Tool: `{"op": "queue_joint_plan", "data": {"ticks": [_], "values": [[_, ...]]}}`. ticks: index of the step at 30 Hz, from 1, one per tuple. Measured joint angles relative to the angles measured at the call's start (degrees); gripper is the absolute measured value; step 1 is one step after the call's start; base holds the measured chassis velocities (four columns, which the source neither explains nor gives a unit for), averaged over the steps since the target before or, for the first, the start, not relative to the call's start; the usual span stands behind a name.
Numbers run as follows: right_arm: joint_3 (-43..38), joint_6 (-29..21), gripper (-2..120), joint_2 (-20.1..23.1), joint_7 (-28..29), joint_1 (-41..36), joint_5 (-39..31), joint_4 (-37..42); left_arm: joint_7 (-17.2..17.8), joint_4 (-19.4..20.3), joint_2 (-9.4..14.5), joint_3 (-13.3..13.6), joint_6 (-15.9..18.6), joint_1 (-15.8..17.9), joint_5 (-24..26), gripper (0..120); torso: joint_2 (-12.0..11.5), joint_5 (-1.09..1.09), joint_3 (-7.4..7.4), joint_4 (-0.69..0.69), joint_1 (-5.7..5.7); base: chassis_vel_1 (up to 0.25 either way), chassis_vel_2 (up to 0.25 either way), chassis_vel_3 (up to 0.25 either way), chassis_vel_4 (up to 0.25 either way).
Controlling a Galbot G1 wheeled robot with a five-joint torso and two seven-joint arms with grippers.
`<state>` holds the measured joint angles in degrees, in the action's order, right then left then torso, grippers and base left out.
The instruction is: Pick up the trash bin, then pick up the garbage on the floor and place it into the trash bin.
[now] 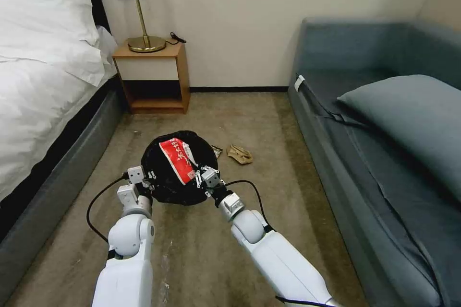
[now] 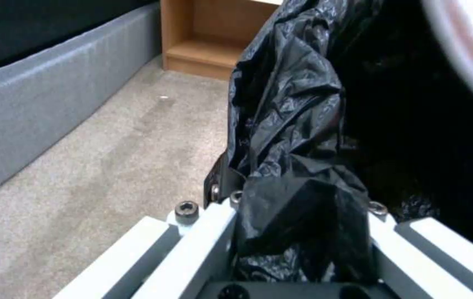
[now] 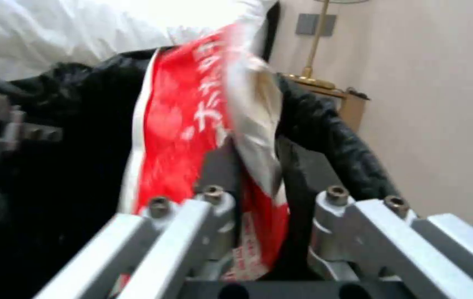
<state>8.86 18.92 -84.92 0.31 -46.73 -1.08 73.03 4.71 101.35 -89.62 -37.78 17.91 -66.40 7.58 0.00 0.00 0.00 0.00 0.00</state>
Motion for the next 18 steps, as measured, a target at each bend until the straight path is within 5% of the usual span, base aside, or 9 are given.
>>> {"op": "queue_joint_plan", "data": {"ticks": [18], "values": [[0.4, -0.4, 84, 1.0, 0.0, -0.9, 0.1, 1.4, -0.1, 0.5, 0.4, -0.2, -0.2, -0.3, -0.1, 1, 0.0, 0.0, 0.0, 0.0, 0.0, 0.0, 0.0, 0.0, 0.0]]}}
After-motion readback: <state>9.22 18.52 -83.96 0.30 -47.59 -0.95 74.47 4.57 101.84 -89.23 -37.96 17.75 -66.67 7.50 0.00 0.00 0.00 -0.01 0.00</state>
